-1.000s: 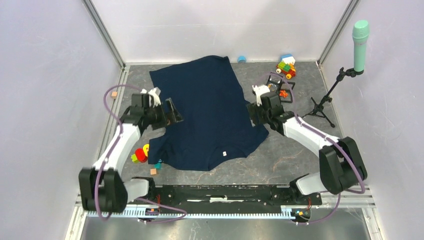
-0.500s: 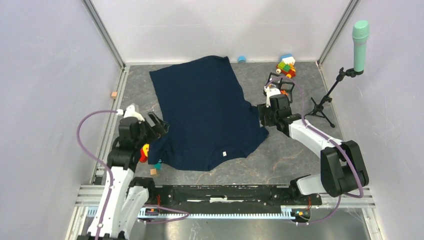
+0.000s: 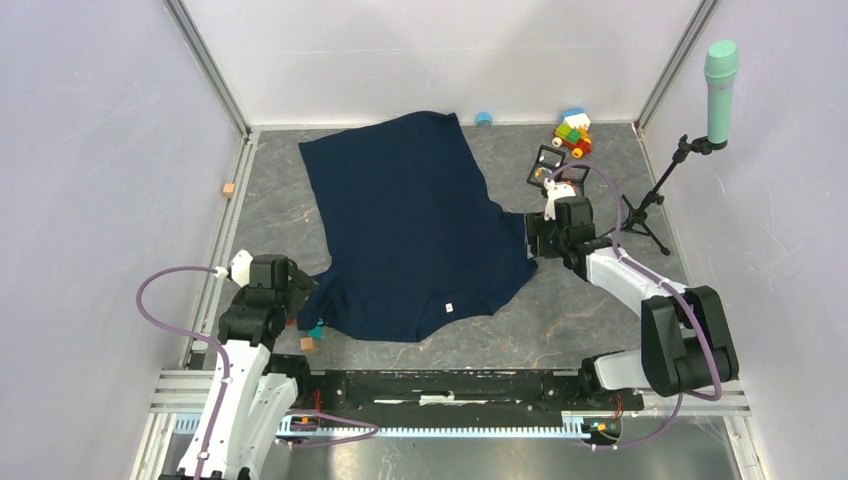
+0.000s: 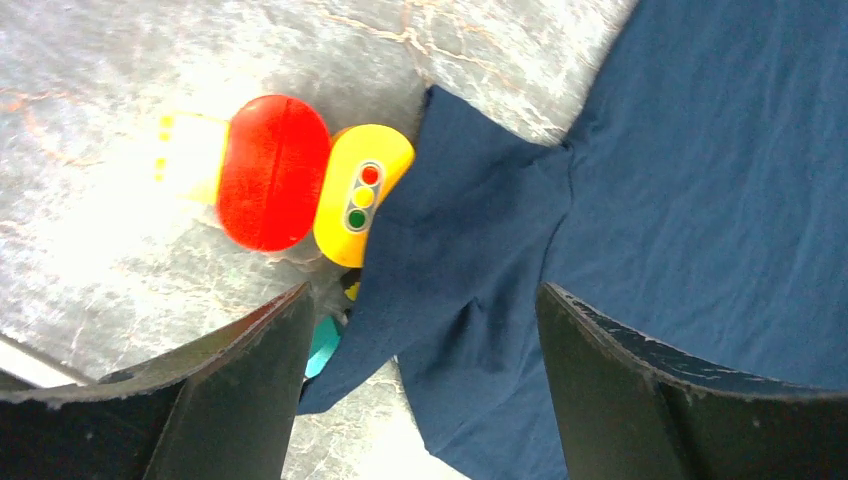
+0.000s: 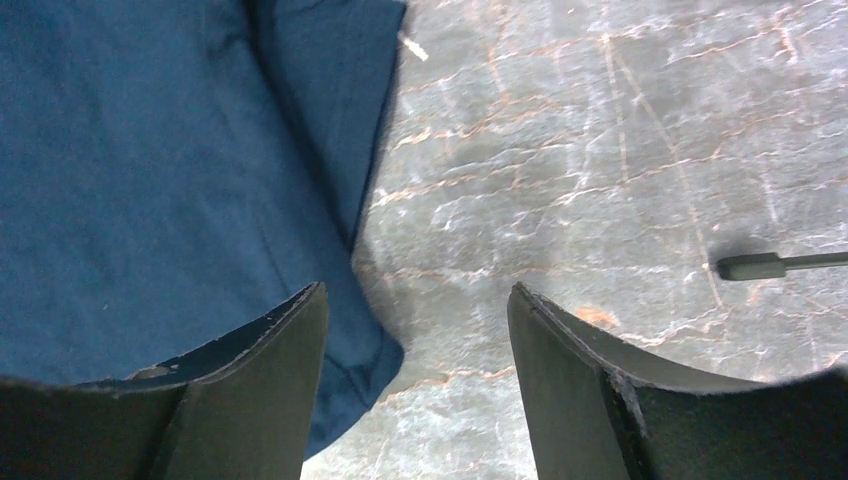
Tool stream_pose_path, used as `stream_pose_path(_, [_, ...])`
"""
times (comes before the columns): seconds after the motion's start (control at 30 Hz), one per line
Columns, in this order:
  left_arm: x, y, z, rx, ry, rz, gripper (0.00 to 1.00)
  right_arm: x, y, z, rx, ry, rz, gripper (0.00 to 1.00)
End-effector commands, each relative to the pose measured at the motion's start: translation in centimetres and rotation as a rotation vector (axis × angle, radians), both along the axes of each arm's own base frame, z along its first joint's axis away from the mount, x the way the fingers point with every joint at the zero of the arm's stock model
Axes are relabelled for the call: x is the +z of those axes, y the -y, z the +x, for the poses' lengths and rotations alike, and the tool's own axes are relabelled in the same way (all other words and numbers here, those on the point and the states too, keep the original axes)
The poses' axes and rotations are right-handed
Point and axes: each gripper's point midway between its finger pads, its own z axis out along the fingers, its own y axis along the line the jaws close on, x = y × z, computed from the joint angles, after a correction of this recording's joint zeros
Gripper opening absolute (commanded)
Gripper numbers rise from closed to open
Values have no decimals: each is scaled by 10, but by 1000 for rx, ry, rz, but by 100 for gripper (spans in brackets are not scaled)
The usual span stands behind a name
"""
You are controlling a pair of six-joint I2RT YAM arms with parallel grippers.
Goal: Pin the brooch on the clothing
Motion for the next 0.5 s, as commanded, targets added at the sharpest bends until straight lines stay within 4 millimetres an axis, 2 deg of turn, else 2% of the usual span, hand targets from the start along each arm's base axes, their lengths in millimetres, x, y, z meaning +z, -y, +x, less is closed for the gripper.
stream_pose_path(0.0, [11,-20,-5,163,1,34,87,7,-1,24,1,56,72,71])
stream_pose_path(0.17, [3,-18,-6,158,-45,25,87,0,-7,47,27,40,84,66])
stream_pose_path(0.3, [-7,-18,-6,154,-84,33,71,-2,-16,63,50,35,110,63])
stream_pose_path(0.4, [-13,-15,-4,142,-94,26,66,-1,-20,74,53,42,119,62])
stream_pose_path(0.47, [-18,-14,-3,131,-99,27,66,-3,-17,82,37,41,103,61])
